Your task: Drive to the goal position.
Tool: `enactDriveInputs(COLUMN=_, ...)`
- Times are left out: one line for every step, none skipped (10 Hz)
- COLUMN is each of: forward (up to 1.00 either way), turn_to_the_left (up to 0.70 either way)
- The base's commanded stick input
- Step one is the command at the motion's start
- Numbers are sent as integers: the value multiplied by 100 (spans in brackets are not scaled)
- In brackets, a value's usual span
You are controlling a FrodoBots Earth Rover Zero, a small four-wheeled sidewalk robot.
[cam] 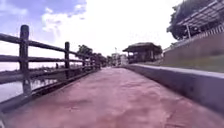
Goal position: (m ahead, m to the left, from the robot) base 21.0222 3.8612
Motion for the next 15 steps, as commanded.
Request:
enactDriveInputs(forward=100, turn_to_the_left=0)
enactDriveInputs(forward=100, turn_to_the_left=0)
enactDriveInputs(forward=100, turn_to_the_left=0)
enactDriveInputs(forward=100, turn_to_the_left=0)
enactDriveInputs(forward=100, turn_to_the_left=0)
enactDriveInputs(forward=100, turn_to_the_left=0)
enactDriveInputs(forward=100, turn_to_the_left=0)
enactDriveInputs(forward=100, turn_to_the_left=0)
enactDriveInputs(forward=100, turn_to_the_left=0)
enactDriveInputs(forward=100, turn_to_the_left=0)
enactDriveInputs(forward=100, turn_to_the_left=0)
enactDriveInputs(forward=100, turn_to_the_left=0)
enactDriveInputs(forward=100, turn_to_the_left=0)
enactDriveInputs(forward=100, turn_to_the_left=0)
enactDriveInputs(forward=100, turn_to_the_left=0)
